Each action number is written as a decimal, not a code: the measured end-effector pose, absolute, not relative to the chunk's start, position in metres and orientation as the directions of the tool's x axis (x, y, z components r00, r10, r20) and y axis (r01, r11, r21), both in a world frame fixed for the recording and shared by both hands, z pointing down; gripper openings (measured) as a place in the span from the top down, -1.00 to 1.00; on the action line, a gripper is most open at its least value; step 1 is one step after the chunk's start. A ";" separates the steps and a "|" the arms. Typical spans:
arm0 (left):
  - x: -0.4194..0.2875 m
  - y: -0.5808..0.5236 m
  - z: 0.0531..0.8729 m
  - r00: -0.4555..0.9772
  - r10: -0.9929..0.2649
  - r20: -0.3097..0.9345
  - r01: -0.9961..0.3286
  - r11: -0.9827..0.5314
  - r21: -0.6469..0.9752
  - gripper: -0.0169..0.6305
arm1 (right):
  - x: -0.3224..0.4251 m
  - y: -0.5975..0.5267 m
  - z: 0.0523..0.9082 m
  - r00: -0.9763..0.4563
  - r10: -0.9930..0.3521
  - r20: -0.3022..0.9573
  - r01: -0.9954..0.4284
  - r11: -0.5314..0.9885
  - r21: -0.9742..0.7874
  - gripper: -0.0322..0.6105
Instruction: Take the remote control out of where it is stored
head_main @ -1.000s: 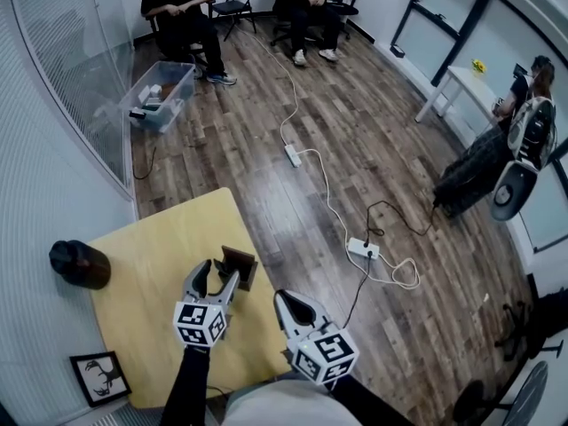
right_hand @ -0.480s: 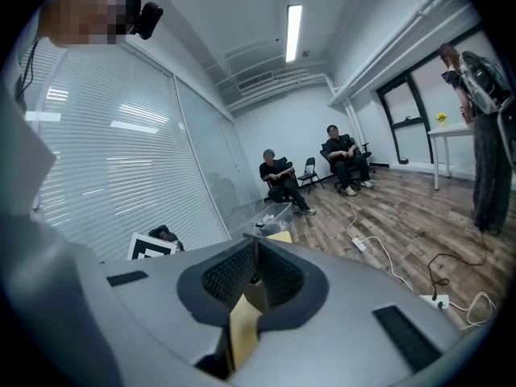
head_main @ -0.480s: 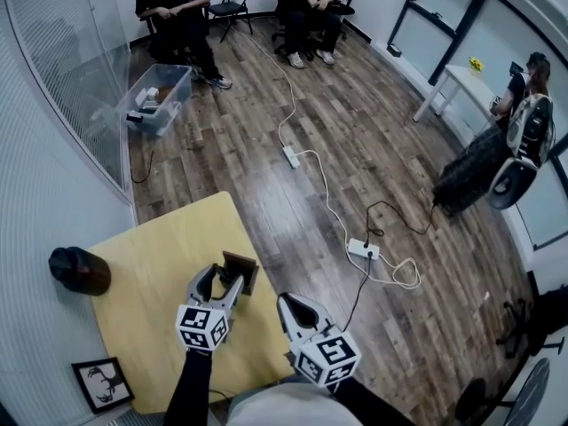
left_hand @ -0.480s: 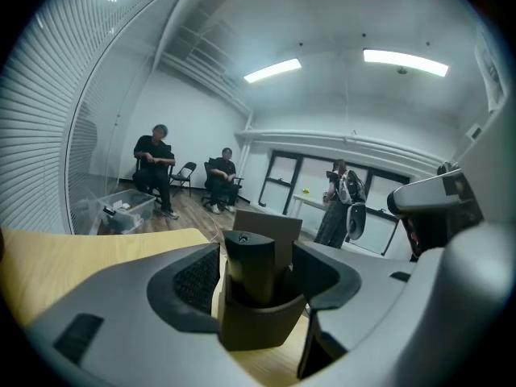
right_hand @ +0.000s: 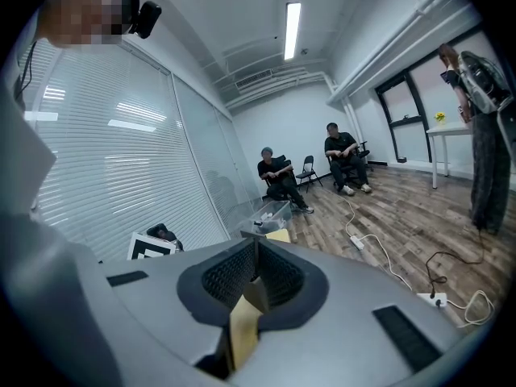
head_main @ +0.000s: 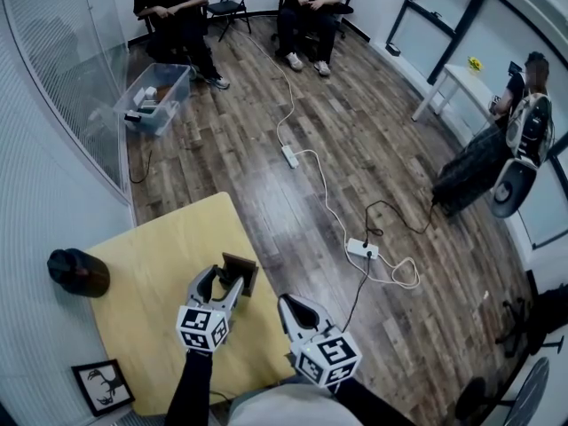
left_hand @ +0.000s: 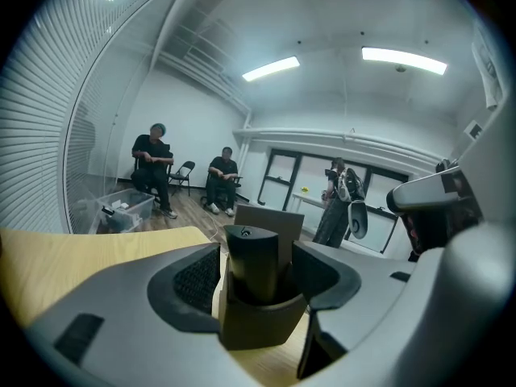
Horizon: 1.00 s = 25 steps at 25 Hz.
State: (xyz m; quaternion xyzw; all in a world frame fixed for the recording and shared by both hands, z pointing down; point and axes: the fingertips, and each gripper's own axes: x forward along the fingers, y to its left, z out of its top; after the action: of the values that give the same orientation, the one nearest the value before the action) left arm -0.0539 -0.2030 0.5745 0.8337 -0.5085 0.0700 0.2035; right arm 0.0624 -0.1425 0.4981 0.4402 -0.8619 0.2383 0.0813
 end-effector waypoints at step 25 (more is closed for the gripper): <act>-0.054 -0.206 0.578 0.469 -0.822 0.323 -0.878 -0.394 0.272 0.30 | 0.070 -0.148 0.504 -0.577 -0.725 0.375 -0.815 0.478 -0.328 0.88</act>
State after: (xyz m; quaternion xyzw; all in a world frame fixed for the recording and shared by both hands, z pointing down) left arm -0.0535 -0.2065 0.5781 0.8321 -0.5106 0.0681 0.2055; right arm 0.0699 -0.1479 0.5045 0.4504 -0.8547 0.2408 0.0927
